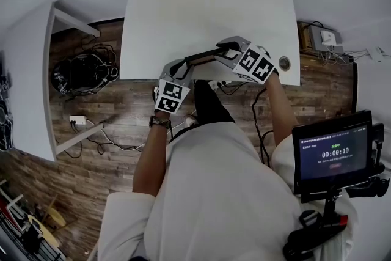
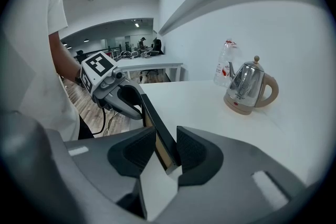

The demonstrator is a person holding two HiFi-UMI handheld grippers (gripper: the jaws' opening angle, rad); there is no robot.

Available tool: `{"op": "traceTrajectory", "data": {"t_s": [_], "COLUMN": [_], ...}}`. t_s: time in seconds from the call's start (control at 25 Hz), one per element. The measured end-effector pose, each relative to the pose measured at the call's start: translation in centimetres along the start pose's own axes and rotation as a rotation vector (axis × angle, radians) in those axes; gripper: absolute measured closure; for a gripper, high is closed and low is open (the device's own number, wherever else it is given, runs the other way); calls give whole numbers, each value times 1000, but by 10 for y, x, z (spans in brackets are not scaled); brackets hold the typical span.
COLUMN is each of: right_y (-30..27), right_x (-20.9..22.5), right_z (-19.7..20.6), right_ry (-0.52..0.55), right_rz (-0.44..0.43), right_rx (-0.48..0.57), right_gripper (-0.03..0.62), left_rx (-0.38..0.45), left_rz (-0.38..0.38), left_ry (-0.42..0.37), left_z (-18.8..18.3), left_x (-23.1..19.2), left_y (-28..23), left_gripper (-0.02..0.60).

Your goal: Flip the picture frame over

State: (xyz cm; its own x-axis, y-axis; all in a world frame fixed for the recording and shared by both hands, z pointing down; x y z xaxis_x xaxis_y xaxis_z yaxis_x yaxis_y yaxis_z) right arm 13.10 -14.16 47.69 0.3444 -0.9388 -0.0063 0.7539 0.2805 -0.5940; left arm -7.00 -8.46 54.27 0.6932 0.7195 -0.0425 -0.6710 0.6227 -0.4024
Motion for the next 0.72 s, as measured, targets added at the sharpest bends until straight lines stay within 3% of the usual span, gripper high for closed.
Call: {"op": "traceTrajectory", "data": {"t_s": [0.6, 0.72], "right_y": [6, 13], "right_x": [-12, -21], "right_z": [15, 18], "right_ry": [-118, -132], "right_rz": [7, 5], "right_rx": [35, 46], "right_gripper": [465, 468], "left_rx": [3, 10], "left_rz": [51, 68], "left_ry": [111, 167], "left_z": [12, 13], "left_x": [1, 6], "left_y": [1, 6], "left_gripper": [476, 462]}}
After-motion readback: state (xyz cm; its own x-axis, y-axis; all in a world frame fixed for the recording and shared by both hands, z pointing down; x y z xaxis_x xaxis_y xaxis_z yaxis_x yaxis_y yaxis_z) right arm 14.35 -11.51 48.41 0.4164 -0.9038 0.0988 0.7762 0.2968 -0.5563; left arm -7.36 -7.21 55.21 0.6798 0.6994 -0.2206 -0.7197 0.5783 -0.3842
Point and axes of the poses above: the fingertips, and each gripper's own axes: y backward along the fingers, x to its right, z out of its underside, the point moved 10 cm from there along y, backward along the fingers, and after that the axes turned 10 degrees about x, right-handed, at the moved point
